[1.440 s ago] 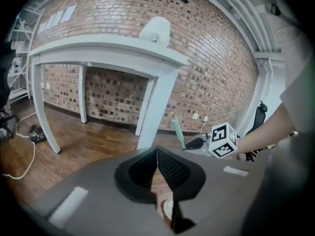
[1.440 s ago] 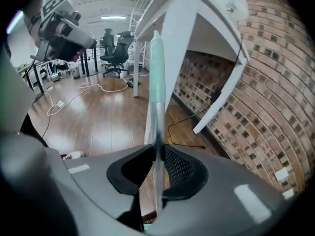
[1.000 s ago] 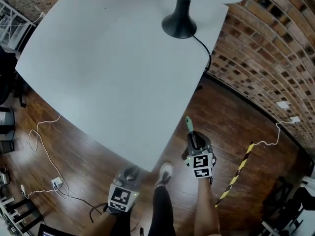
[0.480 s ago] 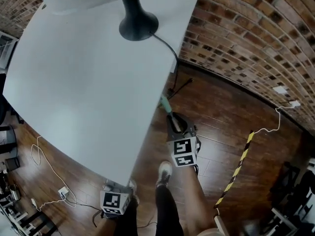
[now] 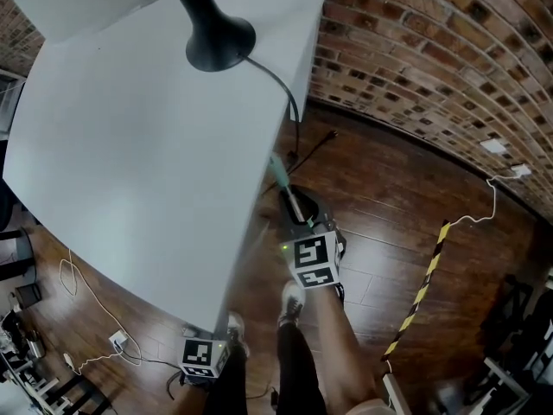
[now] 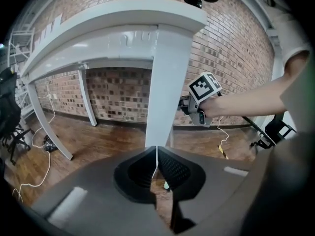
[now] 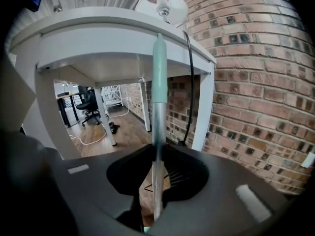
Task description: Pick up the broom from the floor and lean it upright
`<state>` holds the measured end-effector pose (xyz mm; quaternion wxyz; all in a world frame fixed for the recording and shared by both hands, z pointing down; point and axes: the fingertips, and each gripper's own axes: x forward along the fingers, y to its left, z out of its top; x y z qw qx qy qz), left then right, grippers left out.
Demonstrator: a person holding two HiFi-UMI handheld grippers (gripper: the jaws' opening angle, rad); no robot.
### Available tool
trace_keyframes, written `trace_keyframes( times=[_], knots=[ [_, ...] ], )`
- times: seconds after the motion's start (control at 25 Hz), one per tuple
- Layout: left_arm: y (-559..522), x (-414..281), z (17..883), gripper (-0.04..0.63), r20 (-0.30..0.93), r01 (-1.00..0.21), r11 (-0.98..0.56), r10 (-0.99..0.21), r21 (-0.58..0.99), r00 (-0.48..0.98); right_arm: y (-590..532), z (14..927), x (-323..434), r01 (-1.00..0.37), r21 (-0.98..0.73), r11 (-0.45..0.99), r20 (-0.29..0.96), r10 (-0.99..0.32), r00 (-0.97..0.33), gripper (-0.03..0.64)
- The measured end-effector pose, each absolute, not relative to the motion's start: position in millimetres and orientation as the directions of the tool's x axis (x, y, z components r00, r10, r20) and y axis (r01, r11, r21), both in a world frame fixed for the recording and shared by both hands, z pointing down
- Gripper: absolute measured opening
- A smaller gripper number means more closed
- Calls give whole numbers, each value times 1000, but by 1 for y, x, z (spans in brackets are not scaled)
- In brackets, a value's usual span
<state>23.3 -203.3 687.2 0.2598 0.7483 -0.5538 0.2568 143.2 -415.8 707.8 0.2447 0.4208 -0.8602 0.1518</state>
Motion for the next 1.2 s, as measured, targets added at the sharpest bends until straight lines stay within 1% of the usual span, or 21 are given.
trace_keyframes(
  times=[0.28, 0.56, 0.84, 1.08, 1.12, 1.2],
  knots=[
    [-199, 17, 695, -5, 680, -962, -250, -686, 112, 257, -421, 705, 135, -779, 47, 625, 517, -683, -516, 107],
    [-194, 4, 697, -5, 688, -965, -238, -683, 109, 246, -425, 703, 132, -779, 54, 625, 497, -694, -521, 157],
    [-196, 1, 698, -5, 684, -965, -234, -686, 116, 248, -423, 706, 133, -778, 60, 626, 506, -691, -516, 179],
    [-196, -4, 703, -5, 692, -975, -173, -687, 143, 223, -415, 714, 142, -796, 44, 604, 521, -694, -497, 177],
    [-195, -3, 703, -5, 691, -974, -176, -687, 140, 223, -413, 715, 145, -800, 46, 599, 526, -695, -491, 168],
    [-196, -4, 702, -5, 687, -975, -185, -692, 127, 221, -409, 715, 152, -811, 70, 581, 534, -708, -461, 113]
  ],
)
